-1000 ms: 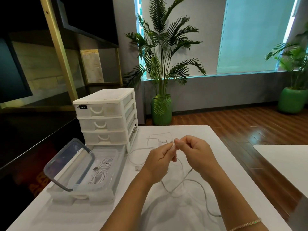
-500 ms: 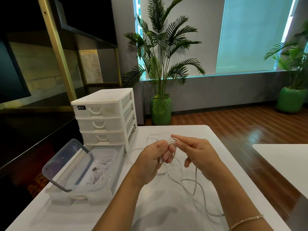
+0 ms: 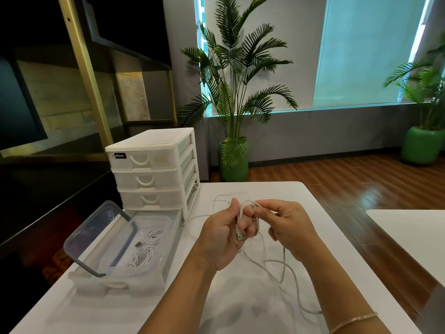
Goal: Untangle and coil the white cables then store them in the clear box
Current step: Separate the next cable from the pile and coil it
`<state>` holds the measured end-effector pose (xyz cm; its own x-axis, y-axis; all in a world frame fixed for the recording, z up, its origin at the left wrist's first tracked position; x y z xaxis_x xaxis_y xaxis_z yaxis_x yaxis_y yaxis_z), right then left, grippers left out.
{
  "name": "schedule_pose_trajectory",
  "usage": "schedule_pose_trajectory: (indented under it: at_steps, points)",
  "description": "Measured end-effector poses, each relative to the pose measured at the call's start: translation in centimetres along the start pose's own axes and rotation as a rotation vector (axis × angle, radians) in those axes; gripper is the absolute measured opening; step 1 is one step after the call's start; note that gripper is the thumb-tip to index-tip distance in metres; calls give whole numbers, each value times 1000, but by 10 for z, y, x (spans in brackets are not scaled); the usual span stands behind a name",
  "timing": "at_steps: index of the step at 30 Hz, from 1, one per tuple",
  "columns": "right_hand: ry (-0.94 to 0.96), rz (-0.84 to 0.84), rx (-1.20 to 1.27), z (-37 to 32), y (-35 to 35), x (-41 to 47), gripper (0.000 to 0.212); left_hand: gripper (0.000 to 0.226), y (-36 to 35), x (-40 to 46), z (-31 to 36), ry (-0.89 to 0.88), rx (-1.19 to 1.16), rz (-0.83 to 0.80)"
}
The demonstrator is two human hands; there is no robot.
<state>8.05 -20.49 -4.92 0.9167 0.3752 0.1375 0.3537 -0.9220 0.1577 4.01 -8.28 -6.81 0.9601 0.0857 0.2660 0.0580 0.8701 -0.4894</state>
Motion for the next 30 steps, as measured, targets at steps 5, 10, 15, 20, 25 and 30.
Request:
schedule_pose_trajectory:
  at_steps: [5,10,15,20,25,30]
  points:
    - [-54,-14,96,1,-5,0,14,53,0,3,14,-76,-285,149]
    - [31,52,-163,5,-10,2,21,34,14,8,30,-204,-629,304]
    - [257,85,-596,5,-22,-3,26,35,22,10,29,-234,-647,317]
    - [309,57,-774,-1,-25,-7,24,30,15,6,25,-228,-101,267]
    - [313,20,-594,-6,-25,-10,18,35,12,2,26,-243,669,192]
    - [288,11,-344,-12,-27,-11,21,33,14,2,23,-179,762,100]
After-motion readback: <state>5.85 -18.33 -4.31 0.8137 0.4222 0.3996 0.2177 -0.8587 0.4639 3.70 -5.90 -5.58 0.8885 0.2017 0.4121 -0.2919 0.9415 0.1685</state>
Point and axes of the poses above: each hand's wrist, its own x-axis towards the middle knuckle, its own y-axis out of the back of the hand, z = x × y, the point moved 2 cm from there along x, towards the middle knuckle, and after that the axes turned 11 degrees about -y, right-handed, at the moved point
